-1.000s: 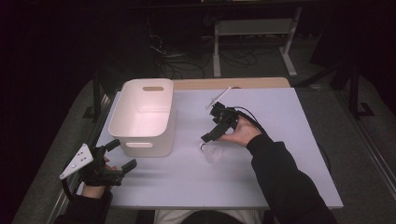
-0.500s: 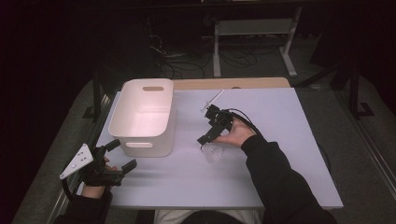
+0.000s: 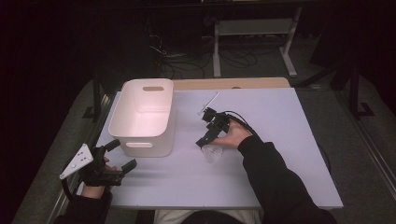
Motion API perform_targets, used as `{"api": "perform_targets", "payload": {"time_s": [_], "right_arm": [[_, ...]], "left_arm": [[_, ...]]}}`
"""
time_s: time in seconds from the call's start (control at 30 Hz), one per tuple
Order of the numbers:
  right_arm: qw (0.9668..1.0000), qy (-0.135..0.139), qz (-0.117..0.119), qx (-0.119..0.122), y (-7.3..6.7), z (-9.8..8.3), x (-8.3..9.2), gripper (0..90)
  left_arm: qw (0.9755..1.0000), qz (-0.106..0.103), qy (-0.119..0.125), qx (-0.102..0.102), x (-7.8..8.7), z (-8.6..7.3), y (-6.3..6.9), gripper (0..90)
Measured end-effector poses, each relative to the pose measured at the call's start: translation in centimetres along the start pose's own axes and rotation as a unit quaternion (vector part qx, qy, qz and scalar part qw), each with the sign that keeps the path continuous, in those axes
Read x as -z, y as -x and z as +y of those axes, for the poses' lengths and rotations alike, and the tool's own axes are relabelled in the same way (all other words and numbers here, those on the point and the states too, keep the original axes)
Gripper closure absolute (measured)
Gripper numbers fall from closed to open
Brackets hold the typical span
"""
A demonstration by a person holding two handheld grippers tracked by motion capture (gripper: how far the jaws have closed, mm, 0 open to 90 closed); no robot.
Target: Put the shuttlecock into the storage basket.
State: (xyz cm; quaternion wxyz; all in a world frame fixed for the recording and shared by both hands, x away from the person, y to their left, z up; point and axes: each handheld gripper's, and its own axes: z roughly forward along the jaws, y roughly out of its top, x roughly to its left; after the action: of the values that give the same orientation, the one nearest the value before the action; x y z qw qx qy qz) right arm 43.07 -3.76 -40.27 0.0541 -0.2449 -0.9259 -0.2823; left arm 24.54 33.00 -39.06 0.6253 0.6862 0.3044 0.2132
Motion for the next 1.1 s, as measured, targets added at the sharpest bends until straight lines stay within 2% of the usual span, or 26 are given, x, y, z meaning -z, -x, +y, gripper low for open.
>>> {"api": "perform_targets", "payload": {"time_s": [0.27, 0.43, 0.57, 0.7, 0.73, 0.8, 0.9, 1.1], "right_arm": [[0.9998, -0.014, 0.011, -0.008, 0.2, 0.3, -0.8, 13.6], [0.9993, -0.031, 0.015, -0.014, 0.2, 0.3, -1.3, 17.1], [0.9987, -0.046, 0.015, -0.018, 0.2, 0.3, -1.5, 25.0], [0.9982, -0.053, 0.02, -0.019, 0.3, 0.2, -1.7, 27.4], [0.9976, -0.061, 0.024, -0.02, 0.3, 0.2, -1.9, 32.2], [0.9975, -0.062, 0.024, -0.021, 0.2, 0.2, -2.0, 34.7], [0.9972, -0.065, 0.029, -0.02, 0.1, 0.3, -2.1, 43.8], [0.9962, -0.079, 0.03, -0.024, -0.1, 0.4, -2.4, 52.0]], "left_arm": [[1.0, 0.002, 0.0, 0.001, 0.0, 0.0, 0.0, 0.0], [1.0, 0.002, 0.0, 0.001, 0.0, 0.0, 0.0, 0.0], [1.0, 0.001, 0.0, 0.001, 0.0, 0.0, 0.0, 0.0], [1.0, 0.001, 0.0, 0.001, 0.0, 0.0, 0.0, 0.0], [1.0, 0.001, 0.0, 0.001, 0.0, 0.0, 0.0, 0.0], [1.0, 0.001, 0.0, 0.0, 0.0, 0.0, 0.0, 0.0], [1.0, 0.001, 0.0, 0.001, 0.0, 0.0, 0.0, 0.0], [1.0, 0.002, -0.001, 0.001, 0.0, 0.0, 0.0, 0.0]]}}
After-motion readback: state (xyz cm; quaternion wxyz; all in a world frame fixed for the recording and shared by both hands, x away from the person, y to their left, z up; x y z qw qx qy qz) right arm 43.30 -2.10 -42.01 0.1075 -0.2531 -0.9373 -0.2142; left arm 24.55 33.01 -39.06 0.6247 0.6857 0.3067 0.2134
